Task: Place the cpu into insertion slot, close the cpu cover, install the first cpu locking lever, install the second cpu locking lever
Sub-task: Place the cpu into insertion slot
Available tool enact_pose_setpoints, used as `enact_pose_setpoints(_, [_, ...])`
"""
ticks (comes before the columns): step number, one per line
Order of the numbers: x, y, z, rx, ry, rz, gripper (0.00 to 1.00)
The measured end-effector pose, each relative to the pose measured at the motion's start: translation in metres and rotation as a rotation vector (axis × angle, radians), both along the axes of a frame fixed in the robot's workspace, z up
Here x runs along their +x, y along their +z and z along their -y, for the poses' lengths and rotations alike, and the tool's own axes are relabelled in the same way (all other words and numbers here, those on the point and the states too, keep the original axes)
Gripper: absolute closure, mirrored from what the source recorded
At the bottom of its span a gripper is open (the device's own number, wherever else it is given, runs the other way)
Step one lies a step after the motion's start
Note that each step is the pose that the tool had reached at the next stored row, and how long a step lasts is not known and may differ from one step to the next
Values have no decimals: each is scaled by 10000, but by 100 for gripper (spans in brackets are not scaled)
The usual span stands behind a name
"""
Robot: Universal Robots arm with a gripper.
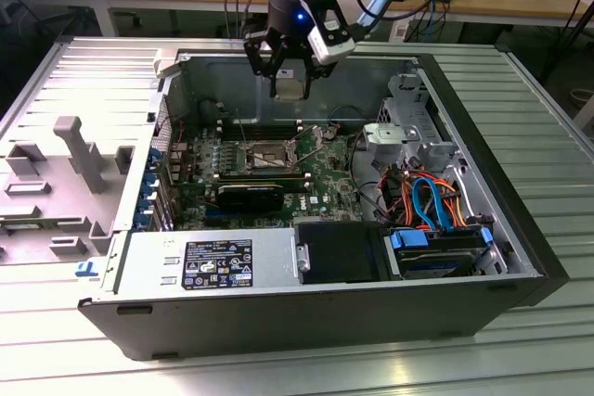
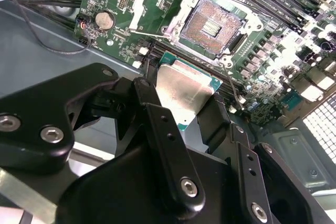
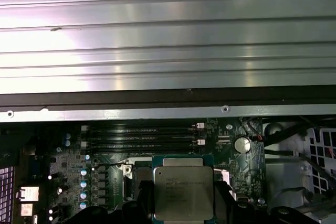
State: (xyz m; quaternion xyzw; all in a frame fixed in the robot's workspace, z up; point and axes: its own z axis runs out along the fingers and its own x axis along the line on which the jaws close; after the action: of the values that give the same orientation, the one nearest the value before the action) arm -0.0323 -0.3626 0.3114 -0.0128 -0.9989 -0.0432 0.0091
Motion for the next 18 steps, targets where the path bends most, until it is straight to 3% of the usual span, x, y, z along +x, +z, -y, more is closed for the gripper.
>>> enact_pose_setpoints(18, [-46,-53,8,-10,0,0,45])
